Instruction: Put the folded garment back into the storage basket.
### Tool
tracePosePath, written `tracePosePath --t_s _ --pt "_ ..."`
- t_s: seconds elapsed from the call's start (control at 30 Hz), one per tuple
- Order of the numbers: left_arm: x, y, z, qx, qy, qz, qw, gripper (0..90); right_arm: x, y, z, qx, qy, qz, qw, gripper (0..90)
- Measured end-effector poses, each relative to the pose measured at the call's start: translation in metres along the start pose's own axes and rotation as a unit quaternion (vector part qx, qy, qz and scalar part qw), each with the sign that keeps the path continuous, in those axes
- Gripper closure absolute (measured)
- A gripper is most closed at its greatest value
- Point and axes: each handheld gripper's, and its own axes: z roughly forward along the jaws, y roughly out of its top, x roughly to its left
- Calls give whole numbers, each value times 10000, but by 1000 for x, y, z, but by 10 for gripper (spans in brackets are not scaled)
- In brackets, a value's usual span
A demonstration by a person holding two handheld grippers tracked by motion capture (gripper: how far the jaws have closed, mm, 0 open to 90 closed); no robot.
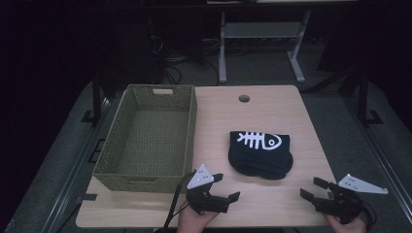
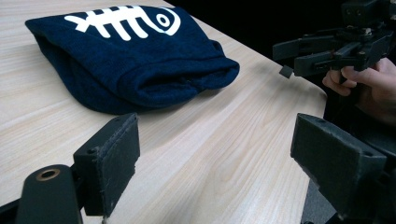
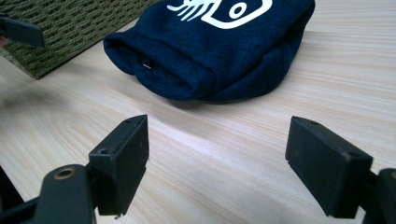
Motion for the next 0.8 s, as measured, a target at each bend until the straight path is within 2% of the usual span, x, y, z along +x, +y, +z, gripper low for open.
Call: tracePosePath --t_s 0.43,0.6,0.7,0.8 --pt "3 6 7 28 12 -23 10000 152 3 9 7 64 40 -48 10000 192" --pt "5 15 13 -17 106 42 9999 152 3 21 11 46 99 -73 9999 186" --pt "8 21 18 -59 108 -38 9999 152 3 28 13 39 117 -93 9999 184" --pt "9 26 23 -32 187 -11 9998 152 2 34 14 44 90 -104 9999 184"
